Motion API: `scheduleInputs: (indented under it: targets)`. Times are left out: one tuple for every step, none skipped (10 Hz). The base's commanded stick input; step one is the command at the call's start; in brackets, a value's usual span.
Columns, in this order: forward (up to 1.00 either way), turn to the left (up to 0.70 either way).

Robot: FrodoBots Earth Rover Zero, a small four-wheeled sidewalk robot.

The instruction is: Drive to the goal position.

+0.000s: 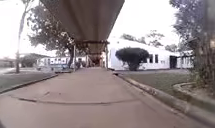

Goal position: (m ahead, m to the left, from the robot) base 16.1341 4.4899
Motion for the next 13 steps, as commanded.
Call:
scheduleInputs:
  targets:
    - [0.70, 0.00]
    - [0.70, 0.00]
    - [0.70, 0.00]
    - [0.70, 0.00]
    - [0.70, 0.00]
    - [0.70, 0.00]
    - [0.70, 0.00]
    - [0.70, 0.00]
    - [0.70, 0.00]
    - [0.70, 0.00]
    - [0.70, 0.00]
    - [0.70, 0.35]
    - [0.70, 0.35]
